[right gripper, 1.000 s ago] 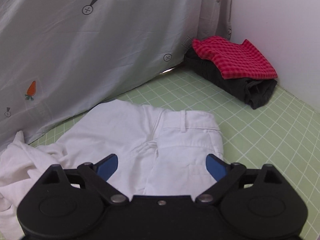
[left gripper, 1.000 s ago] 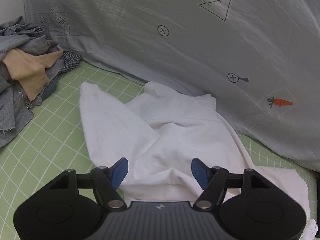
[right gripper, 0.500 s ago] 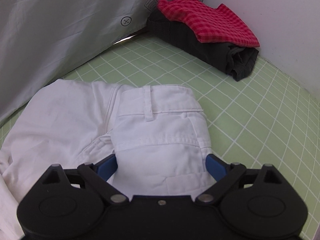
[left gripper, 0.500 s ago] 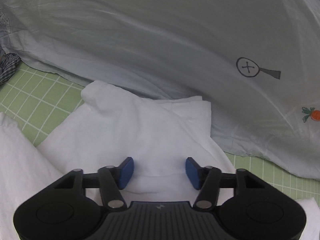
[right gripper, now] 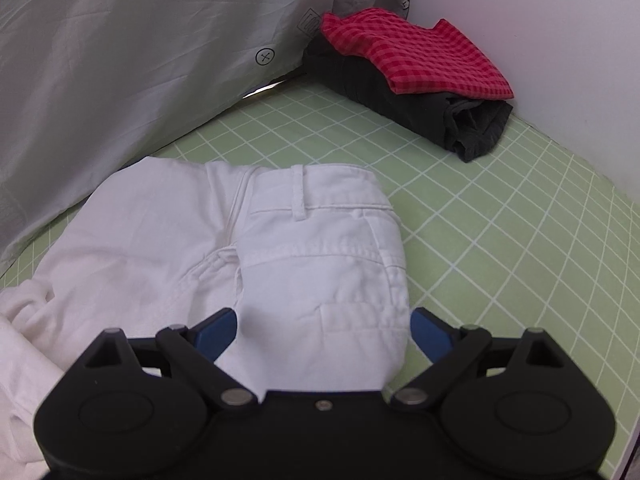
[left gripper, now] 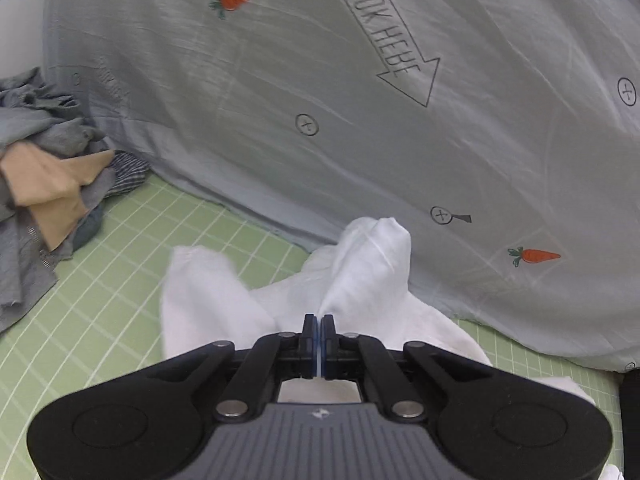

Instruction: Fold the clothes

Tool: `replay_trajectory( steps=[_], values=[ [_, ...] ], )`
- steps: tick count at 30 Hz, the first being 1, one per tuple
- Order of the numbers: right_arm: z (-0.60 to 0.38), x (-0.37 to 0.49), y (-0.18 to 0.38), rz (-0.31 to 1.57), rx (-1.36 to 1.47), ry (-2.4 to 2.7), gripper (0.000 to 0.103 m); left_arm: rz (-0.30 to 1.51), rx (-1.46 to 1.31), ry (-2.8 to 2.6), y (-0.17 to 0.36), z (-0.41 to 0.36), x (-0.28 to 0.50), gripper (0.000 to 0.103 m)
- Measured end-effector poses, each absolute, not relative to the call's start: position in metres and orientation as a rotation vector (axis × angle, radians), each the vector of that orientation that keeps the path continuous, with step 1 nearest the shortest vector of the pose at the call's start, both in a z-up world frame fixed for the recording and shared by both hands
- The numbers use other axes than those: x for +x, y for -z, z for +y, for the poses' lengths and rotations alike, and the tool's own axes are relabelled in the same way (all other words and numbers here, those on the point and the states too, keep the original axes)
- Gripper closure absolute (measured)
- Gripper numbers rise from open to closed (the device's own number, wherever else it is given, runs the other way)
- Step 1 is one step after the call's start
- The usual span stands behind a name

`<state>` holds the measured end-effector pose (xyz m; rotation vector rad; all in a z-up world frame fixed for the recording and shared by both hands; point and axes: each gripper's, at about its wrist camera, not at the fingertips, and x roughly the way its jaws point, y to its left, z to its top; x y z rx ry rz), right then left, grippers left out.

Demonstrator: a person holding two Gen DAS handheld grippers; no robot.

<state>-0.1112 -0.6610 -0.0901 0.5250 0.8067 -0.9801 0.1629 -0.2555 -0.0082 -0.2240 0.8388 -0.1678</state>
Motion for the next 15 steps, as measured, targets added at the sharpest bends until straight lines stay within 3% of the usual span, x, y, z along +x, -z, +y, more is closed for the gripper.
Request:
replay_trajectory(
  steps=[7,11,12,15],
  values=[
    [-0.634,-0.146,0.101,0.842,0.561,0.928,0.009,1.074,-0.268,0.041,0.071,-0.187,0.051,0.103],
    [-0.634,-0.150,0.100,0.835,0.597,0.914,0.009,1.084,-0.333,0.016,0.079,-0.166,0.022,0.103],
    [-0.635,-0.149,0.099,0.830,0.596,0.913,0.009,1.063,-0.341,0.017,0.075,-0.165,0.023,0.099],
    [-0.639,-0.144,0.095,0.817,0.587,0.910,0.009,0.998,-0.338,0.043,0.061,-0.169,0.032,0.074]
  ],
)
